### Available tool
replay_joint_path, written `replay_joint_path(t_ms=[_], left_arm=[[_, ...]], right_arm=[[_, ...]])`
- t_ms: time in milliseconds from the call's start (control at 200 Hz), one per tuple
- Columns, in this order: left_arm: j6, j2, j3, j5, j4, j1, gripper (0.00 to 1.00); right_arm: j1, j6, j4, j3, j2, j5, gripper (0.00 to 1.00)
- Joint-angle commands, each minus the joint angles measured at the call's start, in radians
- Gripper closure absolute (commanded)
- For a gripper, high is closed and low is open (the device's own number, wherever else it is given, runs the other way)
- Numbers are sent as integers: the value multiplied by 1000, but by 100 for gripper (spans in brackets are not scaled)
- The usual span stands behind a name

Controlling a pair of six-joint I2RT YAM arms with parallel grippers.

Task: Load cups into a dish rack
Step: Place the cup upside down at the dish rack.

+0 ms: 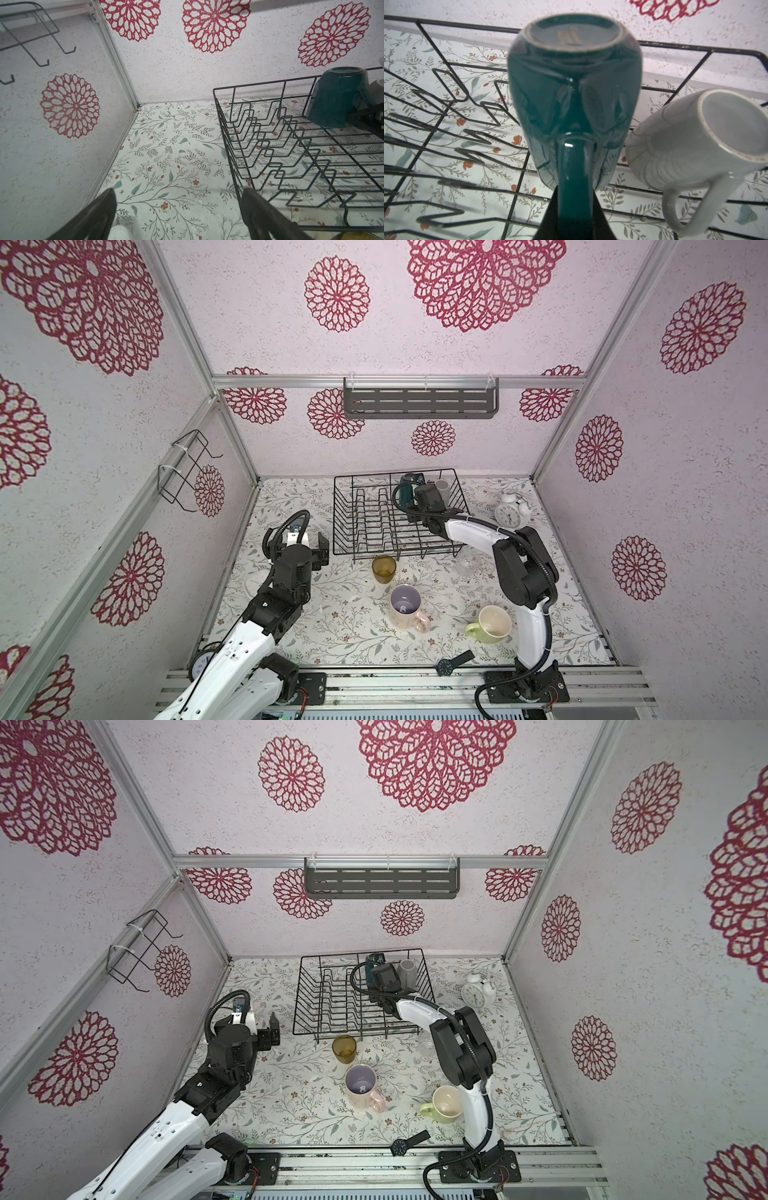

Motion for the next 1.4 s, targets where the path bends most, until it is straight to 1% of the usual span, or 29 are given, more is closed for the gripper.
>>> replay_joint_path(t_ms=[0, 110, 225, 375, 455, 505, 616, 756, 856, 916, 1006, 1091, 1211, 1281, 1396], left_arm=[[-35, -1, -8, -11, 7, 12, 3], [-31, 3, 9, -11, -21, 14, 3], [-31, -2, -4, -19, -13, 16, 3], [-32, 4, -3, -8, -14, 15, 3], [-32, 20, -6, -6, 5, 15, 3], [-30, 34, 0, 2, 5, 17, 3], [-31, 61, 24, 10, -21, 17, 3], [-38, 67, 21, 7, -20, 16, 3], [-42, 59, 27, 14, -28, 16, 3], [-43, 57, 29, 17, -30, 16, 3], [-51, 59, 34, 23, -37, 16, 3], [-67, 59, 56, 46, -82, 16, 3], [-108, 58, 94, 111, -162, 16, 3], [-153, 57, 130, 132, -244, 17, 3], [-157, 63, 168, 223, -331, 17, 3]], right_arm=[[16, 4, 178, 33, -2, 73, 100], [20, 27, 181, 50, 32, 72, 100], [20, 35, 178, 55, 60, 68, 100], [20, 40, 201, 20, 61, 65, 100], [20, 40, 178, 20, 60, 67, 100], [21, 44, 171, 11, 54, 66, 93], [21, 43, 179, -27, 33, 54, 85], [21, 40, 163, -45, 4, 55, 76], [21, 43, 162, -58, -21, 48, 64], [21, 47, 153, -58, -30, 39, 59], [21, 55, 143, -61, -45, 27, 56], [21, 64, 130, -62, -67, 20, 55], [21, 75, 110, -72, -119, 7, 53], [21, 90, 103, -95, -162, -2, 52], [21, 99, 107, -152, -250, -48, 50]])
